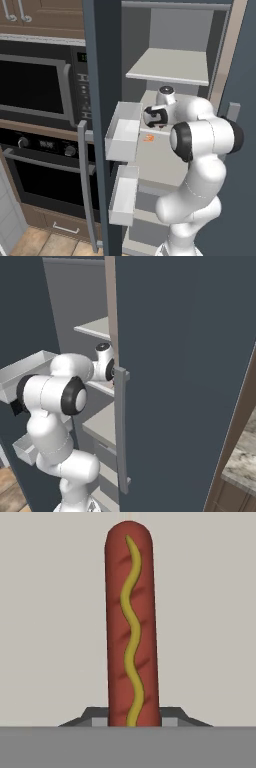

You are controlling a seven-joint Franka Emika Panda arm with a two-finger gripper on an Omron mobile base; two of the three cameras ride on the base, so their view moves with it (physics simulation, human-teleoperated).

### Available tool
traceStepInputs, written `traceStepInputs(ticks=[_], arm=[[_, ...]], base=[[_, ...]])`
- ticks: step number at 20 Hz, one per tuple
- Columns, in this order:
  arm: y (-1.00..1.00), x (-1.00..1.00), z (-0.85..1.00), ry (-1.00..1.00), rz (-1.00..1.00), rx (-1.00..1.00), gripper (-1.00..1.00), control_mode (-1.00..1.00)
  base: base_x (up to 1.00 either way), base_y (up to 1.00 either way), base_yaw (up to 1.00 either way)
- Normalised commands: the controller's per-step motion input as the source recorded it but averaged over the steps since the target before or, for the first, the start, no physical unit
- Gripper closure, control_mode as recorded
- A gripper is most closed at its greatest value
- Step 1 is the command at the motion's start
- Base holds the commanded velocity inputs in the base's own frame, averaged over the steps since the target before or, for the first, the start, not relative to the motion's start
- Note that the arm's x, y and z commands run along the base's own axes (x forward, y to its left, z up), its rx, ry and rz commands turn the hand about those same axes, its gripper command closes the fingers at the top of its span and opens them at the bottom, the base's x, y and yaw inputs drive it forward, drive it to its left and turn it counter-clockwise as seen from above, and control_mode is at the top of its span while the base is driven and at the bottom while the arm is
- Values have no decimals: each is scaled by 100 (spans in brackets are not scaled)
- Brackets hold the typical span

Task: Store the hot dog in the freezer for long-term storage. Close the freezer door after placing the cooked food.

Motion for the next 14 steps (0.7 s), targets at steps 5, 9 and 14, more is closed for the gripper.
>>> traceStepInputs(ticks=[5,9,14], arm=[[0,18,-13,0,2,0,100,-100],[0,16,-6,0,2,0,-100,-100],[0,12,-6,0,2,0,-100,-100]], base=[[0,0,0],[0,0,0],[0,0,0]])
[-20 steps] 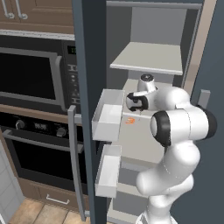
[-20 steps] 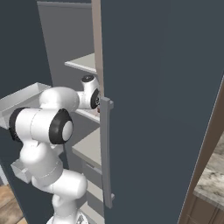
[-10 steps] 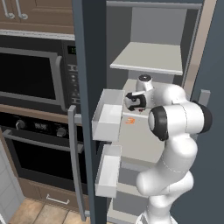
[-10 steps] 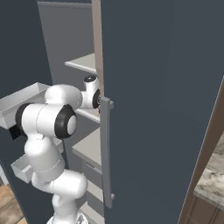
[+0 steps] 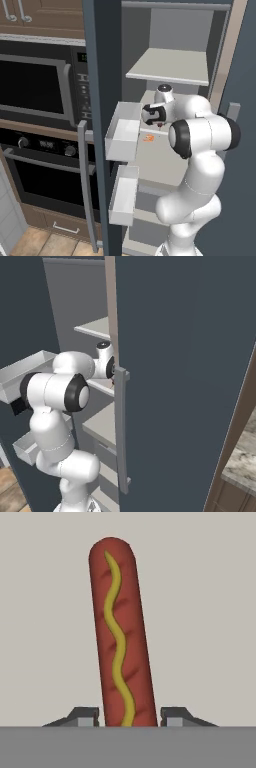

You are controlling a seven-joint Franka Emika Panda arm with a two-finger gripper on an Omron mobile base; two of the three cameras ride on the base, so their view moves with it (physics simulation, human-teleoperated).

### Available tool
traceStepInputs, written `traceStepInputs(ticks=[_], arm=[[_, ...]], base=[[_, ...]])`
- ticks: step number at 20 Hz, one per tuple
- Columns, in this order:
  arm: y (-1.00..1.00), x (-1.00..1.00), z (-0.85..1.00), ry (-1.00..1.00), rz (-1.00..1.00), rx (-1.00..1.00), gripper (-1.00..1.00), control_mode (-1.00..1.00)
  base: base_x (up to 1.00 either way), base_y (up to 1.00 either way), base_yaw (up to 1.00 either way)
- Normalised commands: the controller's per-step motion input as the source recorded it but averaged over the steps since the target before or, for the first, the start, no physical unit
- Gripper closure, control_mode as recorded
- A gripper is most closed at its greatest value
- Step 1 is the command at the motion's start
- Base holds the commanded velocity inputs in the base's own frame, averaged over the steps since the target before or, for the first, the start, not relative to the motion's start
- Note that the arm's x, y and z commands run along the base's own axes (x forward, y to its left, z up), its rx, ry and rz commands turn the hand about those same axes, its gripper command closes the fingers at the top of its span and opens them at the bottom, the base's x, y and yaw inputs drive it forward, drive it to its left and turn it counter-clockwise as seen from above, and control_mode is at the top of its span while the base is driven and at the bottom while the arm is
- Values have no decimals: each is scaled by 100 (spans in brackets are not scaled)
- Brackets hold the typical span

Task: Store the hot dog in the freezer for long-term storage. Close the freezer door after placing the cooked food.

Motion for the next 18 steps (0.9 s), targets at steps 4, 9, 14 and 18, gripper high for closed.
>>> traceStepInputs(ticks=[4,9,14,18], arm=[[0,1,0,0,0,0,-100,-100],[0,0,0,0,0,0,-100,-100],[0,-40,22,-17,0,0,-100,-100],[1,-51,17,-23,0,0,-100,-100]], base=[[0,0,0],[0,0,0],[0,0,0],[0,0,0]])
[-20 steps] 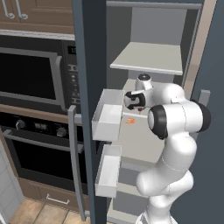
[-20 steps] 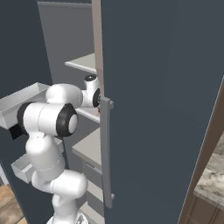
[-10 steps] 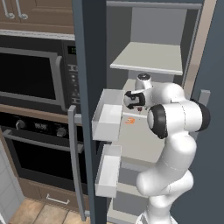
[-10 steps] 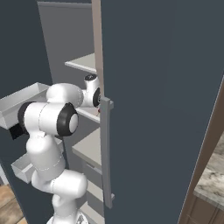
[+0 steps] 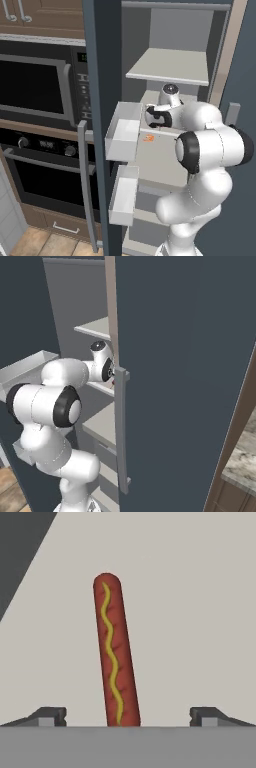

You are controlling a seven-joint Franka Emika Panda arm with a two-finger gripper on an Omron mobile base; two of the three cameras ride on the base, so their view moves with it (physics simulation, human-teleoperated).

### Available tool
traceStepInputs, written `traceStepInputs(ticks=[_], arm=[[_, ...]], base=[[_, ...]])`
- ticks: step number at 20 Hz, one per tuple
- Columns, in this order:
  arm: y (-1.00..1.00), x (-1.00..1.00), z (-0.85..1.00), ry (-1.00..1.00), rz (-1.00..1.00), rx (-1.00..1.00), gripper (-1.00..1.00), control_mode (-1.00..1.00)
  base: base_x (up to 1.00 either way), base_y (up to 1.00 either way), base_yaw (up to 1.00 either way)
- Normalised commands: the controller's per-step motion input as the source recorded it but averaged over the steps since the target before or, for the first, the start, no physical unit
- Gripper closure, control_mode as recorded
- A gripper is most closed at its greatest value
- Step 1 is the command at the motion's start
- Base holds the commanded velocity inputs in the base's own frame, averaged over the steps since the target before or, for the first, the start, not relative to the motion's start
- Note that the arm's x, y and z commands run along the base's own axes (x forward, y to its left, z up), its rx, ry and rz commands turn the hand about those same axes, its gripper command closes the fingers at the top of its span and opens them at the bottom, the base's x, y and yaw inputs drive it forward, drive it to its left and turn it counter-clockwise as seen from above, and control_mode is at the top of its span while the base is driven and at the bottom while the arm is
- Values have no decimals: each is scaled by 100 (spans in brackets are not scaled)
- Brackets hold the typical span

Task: Store the hot dog in the freezer for long-term storage. Close the freezer door after placing the cooked food.

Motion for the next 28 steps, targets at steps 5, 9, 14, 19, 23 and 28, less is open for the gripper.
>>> traceStepInputs(ticks=[5,9,14,19,23,28], arm=[[4,-29,1,-8,0,-1,-100,-100],[9,-39,26,-13,0,-1,-100,-100],[21,-94,19,-5,0,0,-100,-100],[10,-100,42,3,0,0,-100,-100],[0,-100,49,21,3,1,-100,-100],[0,-100,57,29,6,4,-100,-100]], base=[[0,0,0],[0,0,0],[0,0,0],[0,0,0],[0,0,0],[0,0,0]])
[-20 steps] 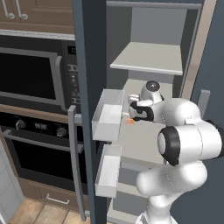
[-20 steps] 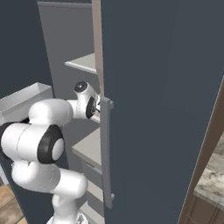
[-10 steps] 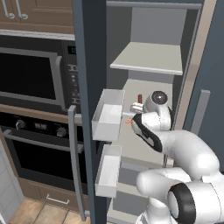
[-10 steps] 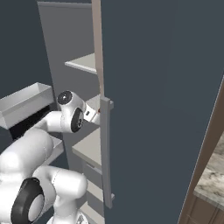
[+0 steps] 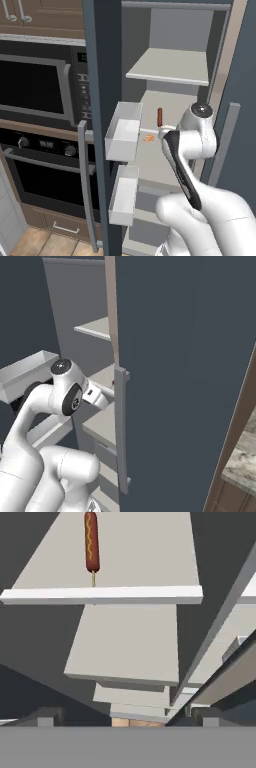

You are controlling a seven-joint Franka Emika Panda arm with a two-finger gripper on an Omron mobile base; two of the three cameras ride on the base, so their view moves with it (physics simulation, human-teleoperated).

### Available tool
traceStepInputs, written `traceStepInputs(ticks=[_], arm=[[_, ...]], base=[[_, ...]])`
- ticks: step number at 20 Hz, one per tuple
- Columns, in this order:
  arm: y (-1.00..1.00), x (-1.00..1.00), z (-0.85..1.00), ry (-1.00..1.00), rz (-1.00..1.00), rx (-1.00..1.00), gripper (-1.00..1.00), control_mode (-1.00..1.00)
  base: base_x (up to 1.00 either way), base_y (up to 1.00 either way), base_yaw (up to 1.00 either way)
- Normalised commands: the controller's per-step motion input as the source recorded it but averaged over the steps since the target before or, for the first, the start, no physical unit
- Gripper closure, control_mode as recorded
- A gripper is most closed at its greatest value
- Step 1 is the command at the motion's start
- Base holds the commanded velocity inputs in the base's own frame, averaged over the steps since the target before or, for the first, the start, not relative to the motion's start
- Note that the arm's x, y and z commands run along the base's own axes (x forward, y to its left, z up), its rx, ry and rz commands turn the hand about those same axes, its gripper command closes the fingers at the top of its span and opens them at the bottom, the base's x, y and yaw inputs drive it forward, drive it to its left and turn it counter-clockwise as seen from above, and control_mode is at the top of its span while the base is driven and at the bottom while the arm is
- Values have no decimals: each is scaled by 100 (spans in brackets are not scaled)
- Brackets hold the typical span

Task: Store the hot dog in the freezer for long-term storage. Close the freezer door after placing the cooked food.

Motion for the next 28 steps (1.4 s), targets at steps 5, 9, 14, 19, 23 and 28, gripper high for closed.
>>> traceStepInputs(ticks=[5,9,14,19,23,28], arm=[[0,-87,42,45,0,0,-100,-100],[0,-99,-4,26,1,4,-100,-100],[0,-78,-12,1,30,4,-100,-100],[3,-34,-17,1,27,0,-100,-100],[13,-2,-1,2,0,-1,-100,-100],[0,0,0,0,-1,0,-100,-100]], base=[[0,0,0],[0,0,0],[0,0,0],[0,0,0],[0,0,0],[0,0,0]])
